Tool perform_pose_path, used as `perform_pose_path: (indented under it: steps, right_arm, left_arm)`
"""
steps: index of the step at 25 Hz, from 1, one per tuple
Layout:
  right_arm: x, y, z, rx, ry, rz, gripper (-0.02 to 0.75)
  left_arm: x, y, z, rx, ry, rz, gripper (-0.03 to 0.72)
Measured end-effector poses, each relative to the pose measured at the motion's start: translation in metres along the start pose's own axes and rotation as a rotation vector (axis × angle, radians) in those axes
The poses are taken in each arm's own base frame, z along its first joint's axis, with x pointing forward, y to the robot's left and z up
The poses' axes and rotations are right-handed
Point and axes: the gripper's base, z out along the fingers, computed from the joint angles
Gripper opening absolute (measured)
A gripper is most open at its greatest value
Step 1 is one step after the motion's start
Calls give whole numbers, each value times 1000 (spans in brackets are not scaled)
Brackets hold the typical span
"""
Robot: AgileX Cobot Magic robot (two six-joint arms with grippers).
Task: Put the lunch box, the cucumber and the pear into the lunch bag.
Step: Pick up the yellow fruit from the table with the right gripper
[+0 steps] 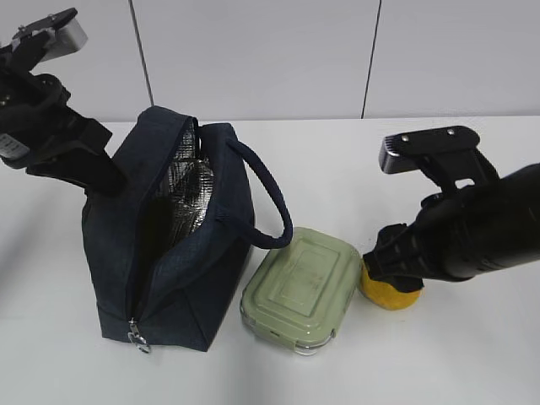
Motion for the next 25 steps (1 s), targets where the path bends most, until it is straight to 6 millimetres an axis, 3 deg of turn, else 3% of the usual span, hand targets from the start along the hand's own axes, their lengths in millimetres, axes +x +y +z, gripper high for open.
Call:
perform_pose_path:
  steps: [7,18,25]
  right_arm:
    - [0,-30,-19,51,-41,80,447]
    - [-14,-31,15,6,54,122,447]
    - [-10,-32,30,9,103,116,447]
  left_arm:
    - [0,0,0,0,0,0,18]
    - [0,0,0,-1,-2,0,18]
    - [0,0,0,-1,-2,0,18]
